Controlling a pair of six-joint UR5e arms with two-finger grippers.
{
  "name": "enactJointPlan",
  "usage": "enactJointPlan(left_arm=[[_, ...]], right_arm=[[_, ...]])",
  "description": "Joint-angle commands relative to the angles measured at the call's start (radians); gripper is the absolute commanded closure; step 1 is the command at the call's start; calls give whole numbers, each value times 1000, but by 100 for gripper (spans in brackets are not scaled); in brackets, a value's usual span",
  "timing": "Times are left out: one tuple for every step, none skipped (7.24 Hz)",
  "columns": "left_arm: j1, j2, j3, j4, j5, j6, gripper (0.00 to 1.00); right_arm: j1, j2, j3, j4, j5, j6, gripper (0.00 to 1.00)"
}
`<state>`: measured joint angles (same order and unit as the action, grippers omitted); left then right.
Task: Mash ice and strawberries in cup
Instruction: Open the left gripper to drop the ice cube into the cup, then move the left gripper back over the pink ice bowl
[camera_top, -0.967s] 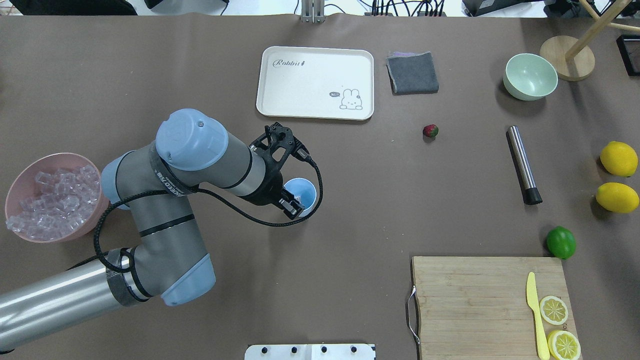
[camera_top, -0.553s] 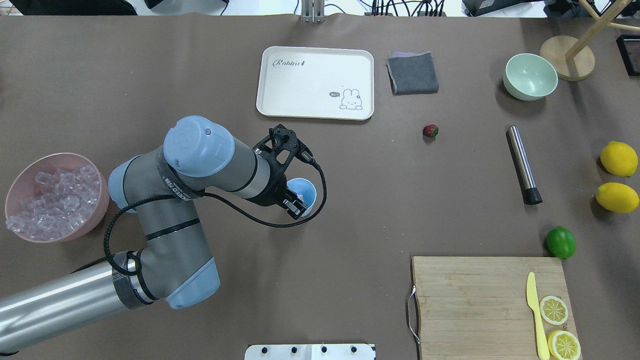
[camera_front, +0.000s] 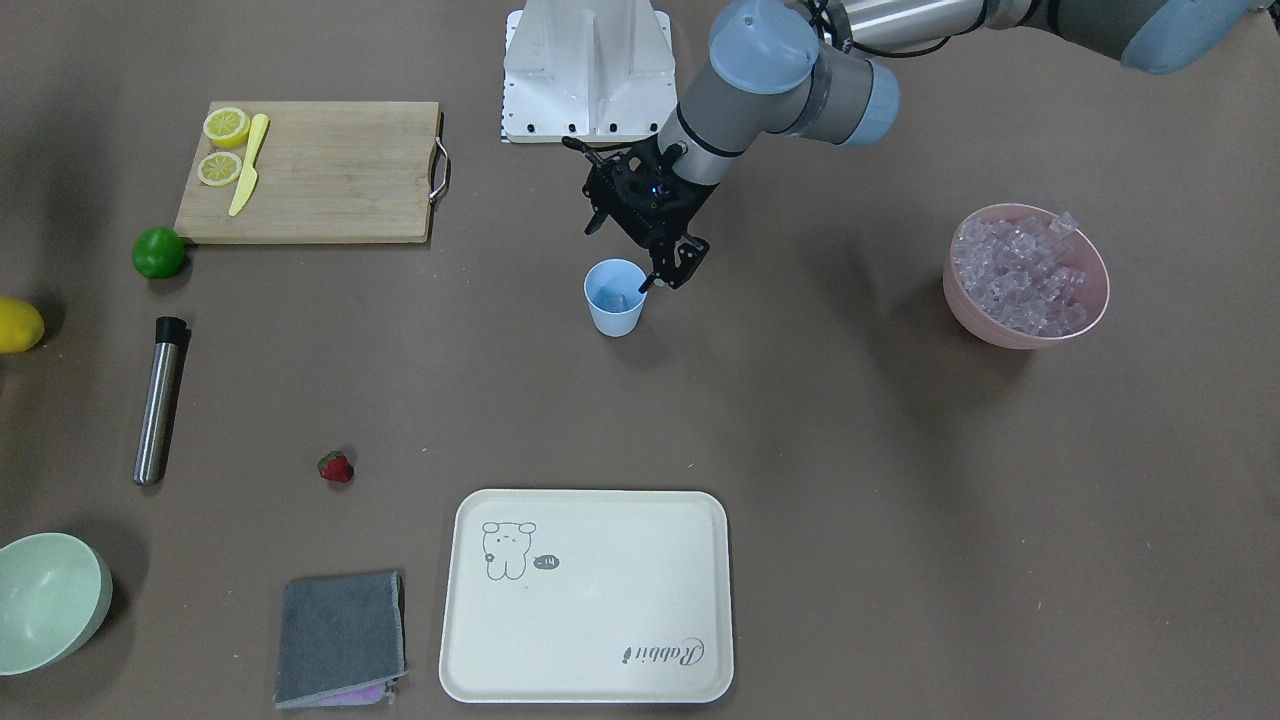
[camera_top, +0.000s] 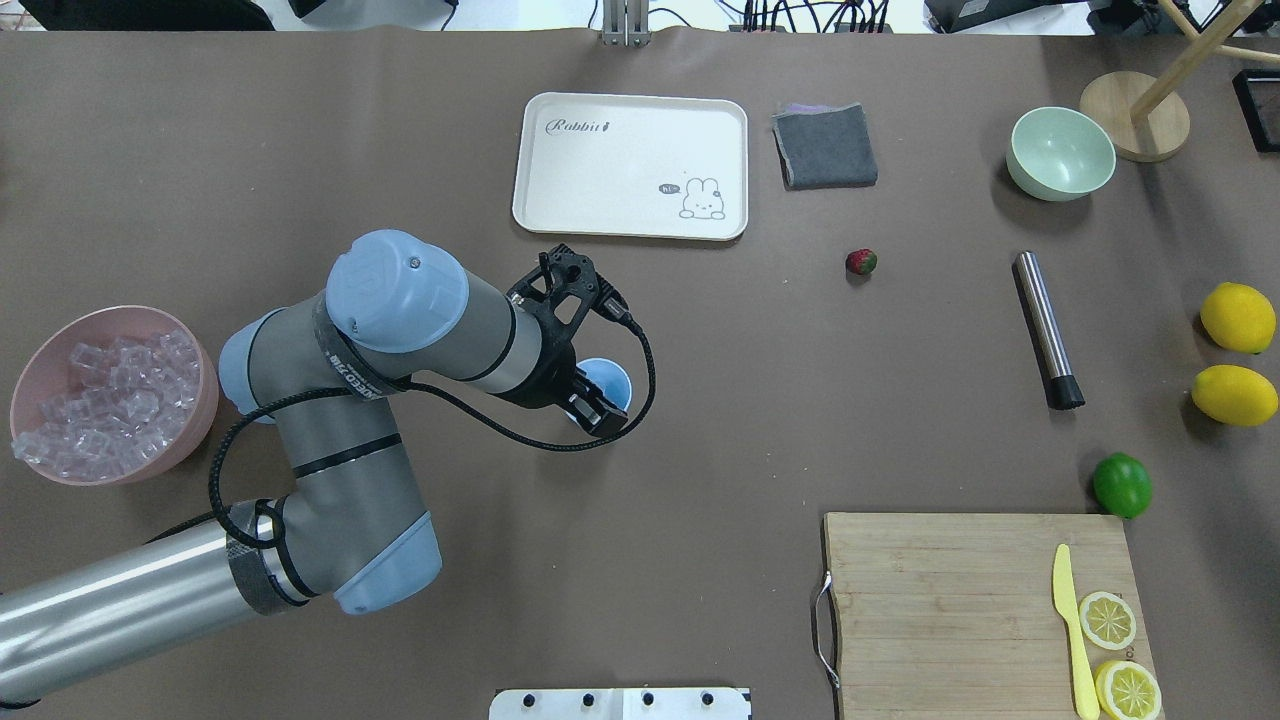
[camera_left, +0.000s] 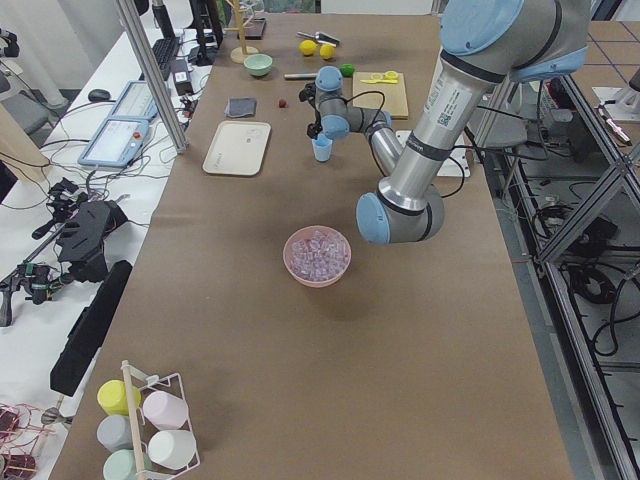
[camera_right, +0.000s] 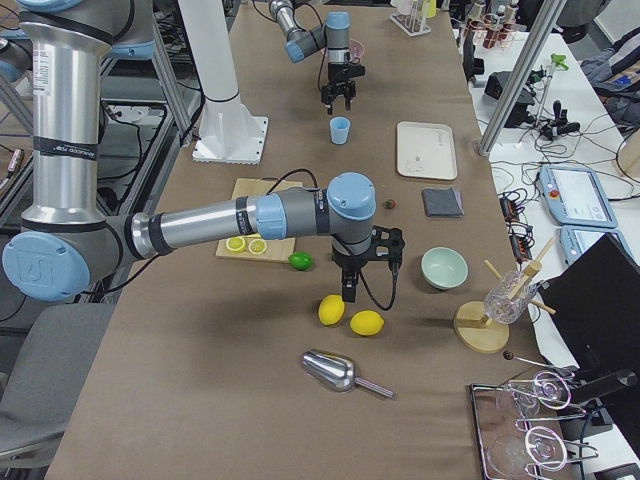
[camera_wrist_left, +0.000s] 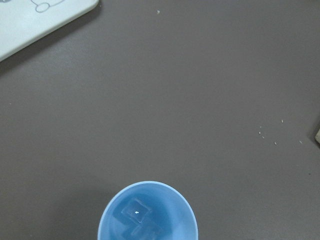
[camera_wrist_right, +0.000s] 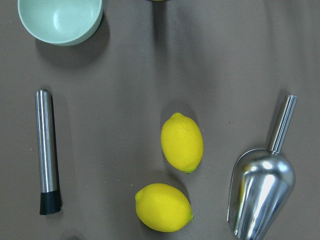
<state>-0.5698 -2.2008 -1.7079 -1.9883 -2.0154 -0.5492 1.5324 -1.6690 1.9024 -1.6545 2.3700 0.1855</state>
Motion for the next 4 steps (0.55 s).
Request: enactJointPlan(left_arm=[[-178, 50, -28, 20, -203, 67, 4], [-235, 96, -51, 20, -238, 165, 4], [-287, 139, -59, 20, -267, 217, 4], [-326, 165, -59, 20, -285, 295, 4]], right_arm=[[0, -2, 1, -1, 2, 2, 0], [0, -3, 1, -1, 8, 0, 0], [0, -5, 0, -1, 8, 0, 0], [0, -6, 0, -2, 11, 0, 0]])
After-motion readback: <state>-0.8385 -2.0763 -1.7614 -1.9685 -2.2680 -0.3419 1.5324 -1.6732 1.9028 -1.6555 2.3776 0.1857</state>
